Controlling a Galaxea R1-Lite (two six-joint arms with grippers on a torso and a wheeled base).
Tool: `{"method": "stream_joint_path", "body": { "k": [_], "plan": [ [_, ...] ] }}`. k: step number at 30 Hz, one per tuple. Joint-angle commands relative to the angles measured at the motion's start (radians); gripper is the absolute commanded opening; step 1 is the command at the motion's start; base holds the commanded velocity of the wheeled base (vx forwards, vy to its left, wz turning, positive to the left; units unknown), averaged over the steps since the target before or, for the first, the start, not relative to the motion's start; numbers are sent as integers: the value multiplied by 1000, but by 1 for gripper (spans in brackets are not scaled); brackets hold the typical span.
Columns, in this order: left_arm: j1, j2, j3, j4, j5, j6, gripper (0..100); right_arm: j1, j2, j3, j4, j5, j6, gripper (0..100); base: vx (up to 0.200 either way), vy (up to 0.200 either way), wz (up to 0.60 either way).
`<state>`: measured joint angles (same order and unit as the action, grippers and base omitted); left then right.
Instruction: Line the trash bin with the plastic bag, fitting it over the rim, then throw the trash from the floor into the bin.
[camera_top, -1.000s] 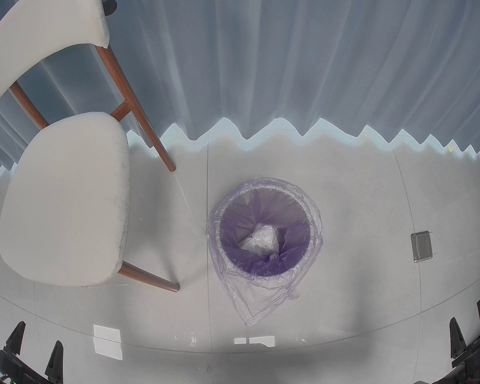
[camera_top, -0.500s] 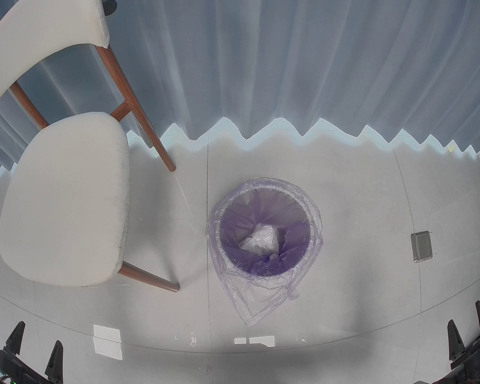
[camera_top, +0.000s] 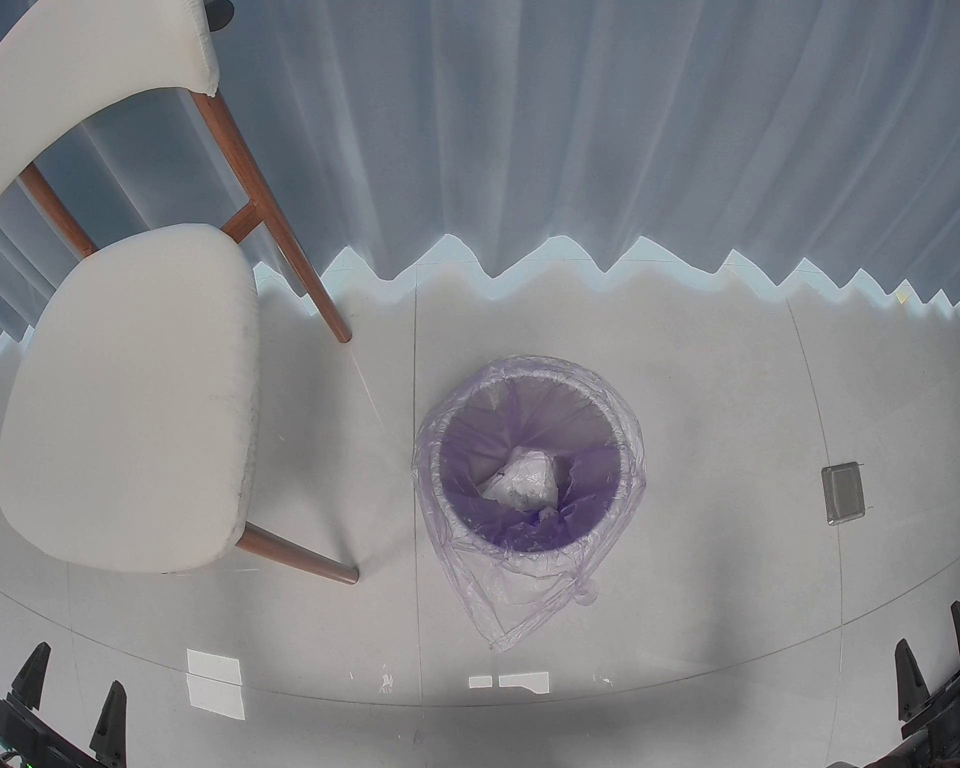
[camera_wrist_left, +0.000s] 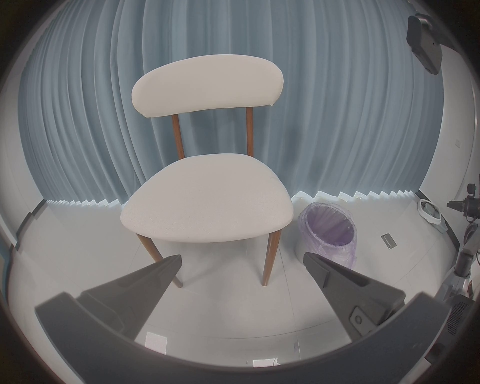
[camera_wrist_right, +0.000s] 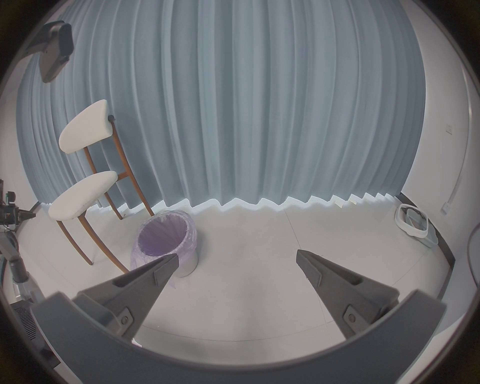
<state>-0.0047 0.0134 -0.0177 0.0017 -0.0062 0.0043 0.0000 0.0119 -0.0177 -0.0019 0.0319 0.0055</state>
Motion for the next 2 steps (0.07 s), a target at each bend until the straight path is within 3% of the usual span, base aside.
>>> {"method": "stream_joint_path", "body": {
  "k": [1, 2],
  "plan": [
    [0, -13, 18, 0, 0, 0, 100, 0, -12, 18, -1, 0, 1, 100, 0, 0, 0],
    [0, -13, 18, 0, 0, 0, 100, 0, -12, 18, 0, 0, 1, 100, 0, 0, 0]
  ]
}}
